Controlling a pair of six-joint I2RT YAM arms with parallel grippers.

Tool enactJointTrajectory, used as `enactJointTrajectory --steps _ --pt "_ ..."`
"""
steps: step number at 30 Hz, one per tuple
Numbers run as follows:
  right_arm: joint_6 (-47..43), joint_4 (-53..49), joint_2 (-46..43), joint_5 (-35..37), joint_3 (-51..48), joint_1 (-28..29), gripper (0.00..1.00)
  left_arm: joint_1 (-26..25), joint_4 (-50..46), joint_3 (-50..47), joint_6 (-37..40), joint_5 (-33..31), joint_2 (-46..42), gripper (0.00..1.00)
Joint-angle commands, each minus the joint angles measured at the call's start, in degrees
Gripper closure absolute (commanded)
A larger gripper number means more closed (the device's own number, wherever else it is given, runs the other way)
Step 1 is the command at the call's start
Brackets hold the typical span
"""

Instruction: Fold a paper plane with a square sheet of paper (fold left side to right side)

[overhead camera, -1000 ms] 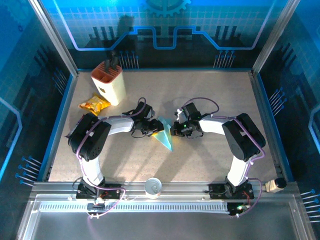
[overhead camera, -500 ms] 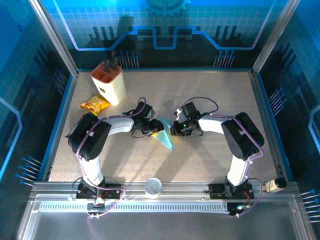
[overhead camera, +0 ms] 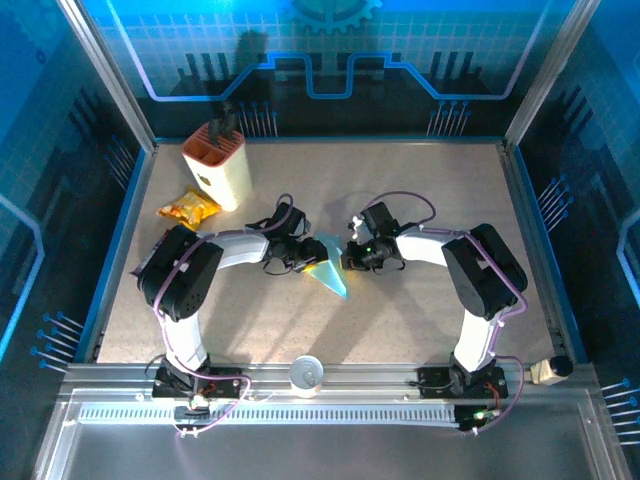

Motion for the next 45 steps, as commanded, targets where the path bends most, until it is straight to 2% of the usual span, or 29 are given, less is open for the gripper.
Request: enactJointTrajectory --steps 1,22,36,39,45 --pt "-1.28 -1.87 1.07 1.02 1.63 -0.24 0.92 -0.38 -3.8 0.51 1.63 -2.17 2.24 0.59" --pt "-2.0 -4.53 4.58 3.92 2.99 1.33 0.92 -0.38 -3.51 0.26 1.55 -2.16 1.75 0.57" --pt "-1.83 -7.28 6.17 7.12 2.41 2.42 0.92 0.39 -5.73 4.01 2.6 -2.03 -4.23 0.51" --pt "-1.76 -7.34 6.27 7.17 2.52 2.51 0.92 0.43 -6.13 5.08 2.77 -1.43 -4.36 0.58" --pt "-1.55 -7.59 6.28 7.35 2.79 2.6 0.91 -0.28 -5.46 7.5 2.42 1.03 -1.98 0.79"
